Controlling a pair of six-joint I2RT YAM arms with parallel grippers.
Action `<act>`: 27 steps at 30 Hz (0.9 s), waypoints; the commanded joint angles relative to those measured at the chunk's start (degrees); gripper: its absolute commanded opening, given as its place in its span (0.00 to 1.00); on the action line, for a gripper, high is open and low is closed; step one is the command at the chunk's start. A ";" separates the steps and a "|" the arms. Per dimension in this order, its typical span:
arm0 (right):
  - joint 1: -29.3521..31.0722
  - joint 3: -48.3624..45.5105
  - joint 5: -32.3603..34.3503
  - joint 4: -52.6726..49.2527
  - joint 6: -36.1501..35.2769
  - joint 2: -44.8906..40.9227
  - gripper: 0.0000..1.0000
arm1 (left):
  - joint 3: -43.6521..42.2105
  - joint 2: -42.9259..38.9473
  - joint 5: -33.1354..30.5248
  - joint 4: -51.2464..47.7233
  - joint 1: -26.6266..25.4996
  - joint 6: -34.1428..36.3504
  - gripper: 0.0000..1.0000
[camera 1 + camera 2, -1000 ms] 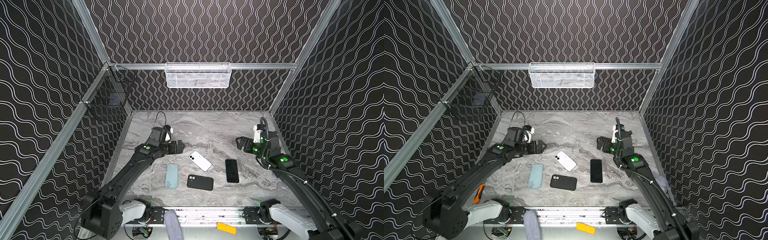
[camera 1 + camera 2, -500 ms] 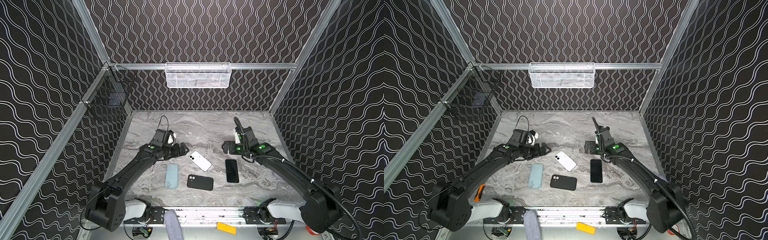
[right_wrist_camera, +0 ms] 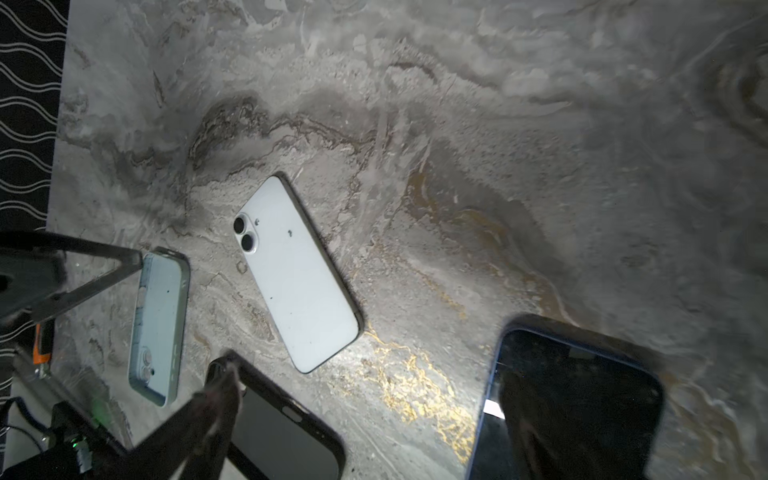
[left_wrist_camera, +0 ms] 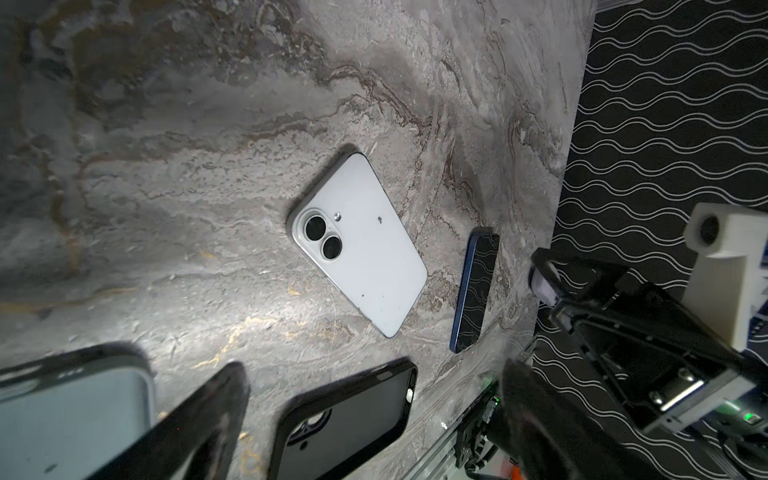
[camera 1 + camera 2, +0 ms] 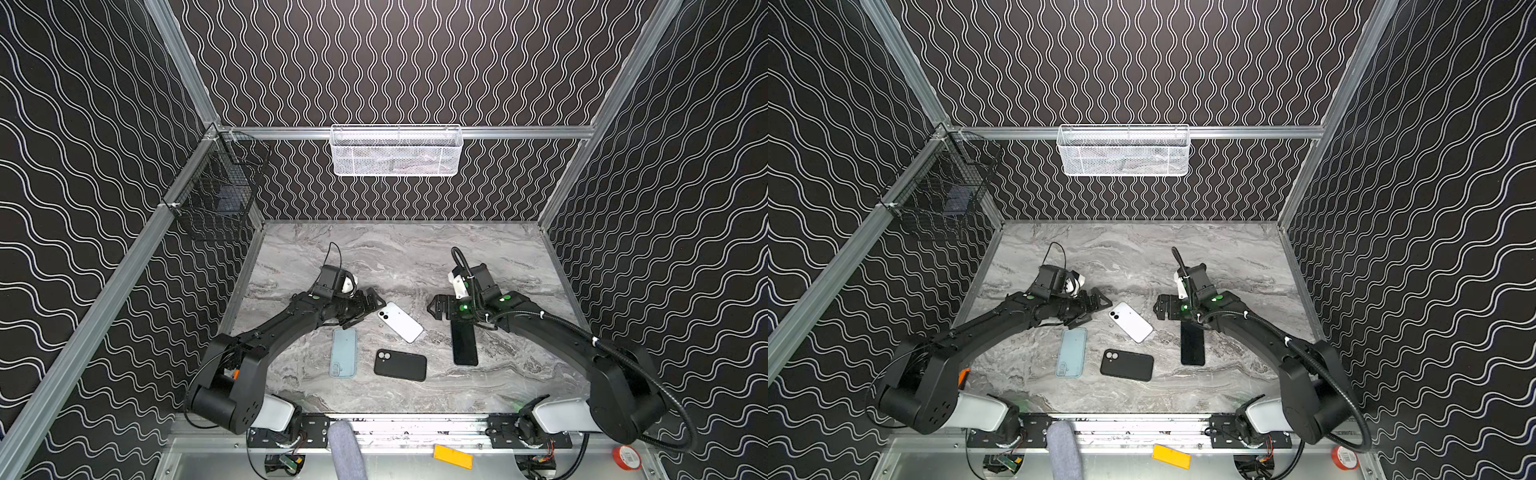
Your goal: Put the phone into the phone case
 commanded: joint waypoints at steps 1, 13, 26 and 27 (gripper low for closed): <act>0.60 -0.33 -4.77 3.90 1.51 2.17 1.00 | -0.89 0.76 1.02 6.30 -0.46 -3.99 0.99; 3.96 -3.91 -8.56 8.87 3.29 4.66 1.00 | -3.17 3.91 1.21 12.45 -2.89 -9.22 0.98; 5.86 -5.31 -10.03 10.81 3.28 6.48 1.00 | -4.84 6.63 0.94 16.51 -3.54 -11.89 0.99; 5.88 -5.43 -10.03 10.92 3.24 6.63 1.00 | -4.93 6.89 0.92 16.52 -3.59 -12.07 0.99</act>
